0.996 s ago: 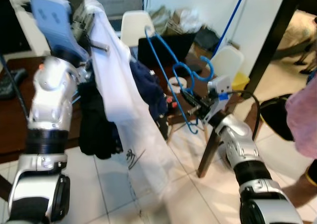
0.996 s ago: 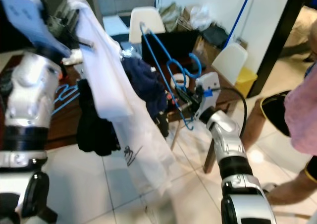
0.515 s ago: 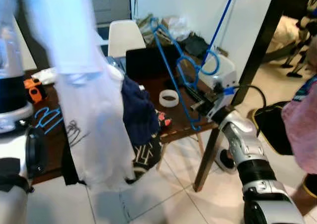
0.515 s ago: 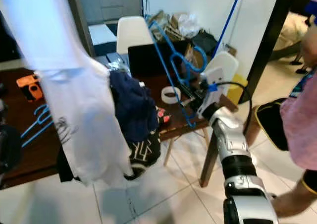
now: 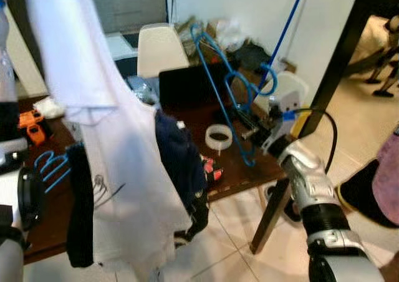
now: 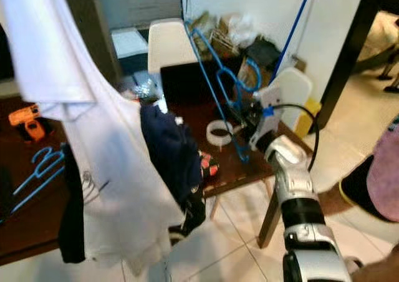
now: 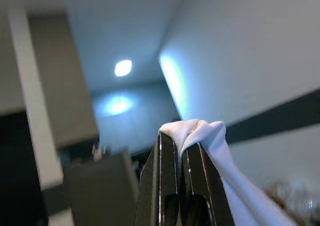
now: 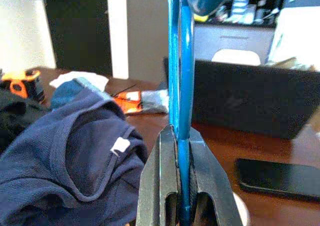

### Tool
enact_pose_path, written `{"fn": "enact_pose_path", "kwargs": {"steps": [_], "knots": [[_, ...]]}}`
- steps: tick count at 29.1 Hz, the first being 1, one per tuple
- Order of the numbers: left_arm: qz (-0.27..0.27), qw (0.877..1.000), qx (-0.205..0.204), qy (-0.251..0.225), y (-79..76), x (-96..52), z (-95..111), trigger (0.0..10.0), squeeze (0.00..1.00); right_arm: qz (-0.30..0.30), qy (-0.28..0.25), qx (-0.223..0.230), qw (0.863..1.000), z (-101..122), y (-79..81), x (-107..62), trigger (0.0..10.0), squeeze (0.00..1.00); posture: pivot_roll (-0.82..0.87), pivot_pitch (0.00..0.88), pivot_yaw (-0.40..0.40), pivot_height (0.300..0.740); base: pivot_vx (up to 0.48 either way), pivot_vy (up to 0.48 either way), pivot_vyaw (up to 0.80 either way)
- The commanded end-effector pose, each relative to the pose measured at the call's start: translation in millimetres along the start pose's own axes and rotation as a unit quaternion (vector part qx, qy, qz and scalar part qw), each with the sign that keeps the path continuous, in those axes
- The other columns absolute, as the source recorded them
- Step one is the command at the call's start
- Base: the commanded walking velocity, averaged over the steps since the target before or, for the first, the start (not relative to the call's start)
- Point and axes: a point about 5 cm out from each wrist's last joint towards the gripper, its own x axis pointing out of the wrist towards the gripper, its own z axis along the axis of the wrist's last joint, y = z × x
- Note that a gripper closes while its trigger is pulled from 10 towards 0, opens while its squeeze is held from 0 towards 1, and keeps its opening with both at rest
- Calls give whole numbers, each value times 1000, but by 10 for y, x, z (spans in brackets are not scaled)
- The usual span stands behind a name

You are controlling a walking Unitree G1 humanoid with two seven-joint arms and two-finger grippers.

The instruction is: Hang hanger

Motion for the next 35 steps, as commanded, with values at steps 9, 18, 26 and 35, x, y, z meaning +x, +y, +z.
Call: {"fn": "enact_pose_path", "kwargs": {"steps": [9, 18, 26, 35], "knots": [[-14, 981, -74, 180, -389, -719, -929, 10000, 0, -11, 14, -16, 1000, 6, -57, -68, 10000, 0, 77, 0, 9, 740, 0, 0, 0], [-140, 939, -218, 226, -1221, -1212, -962, 10000, 0, 13, 24, -15, 1000, 0, -23, -107, 10000, 0, 75, 0, 8, 740, 0, 0, 0], [-239, 922, -209, 221, -1412, -1332, -831, 10000, 1000, 29, 30, -16, 999, -3, -4, -136, 10000, 0, 77, 0, 10, 740, 0, 0, 0], [-368, 900, -106, 207, -1333, -1324, -665, 10000, 1000, 23, 31, -14, 999, 2, -28, -151, 10000, 0, 85, 0, 11, 740, 0, 0, 0]]}}
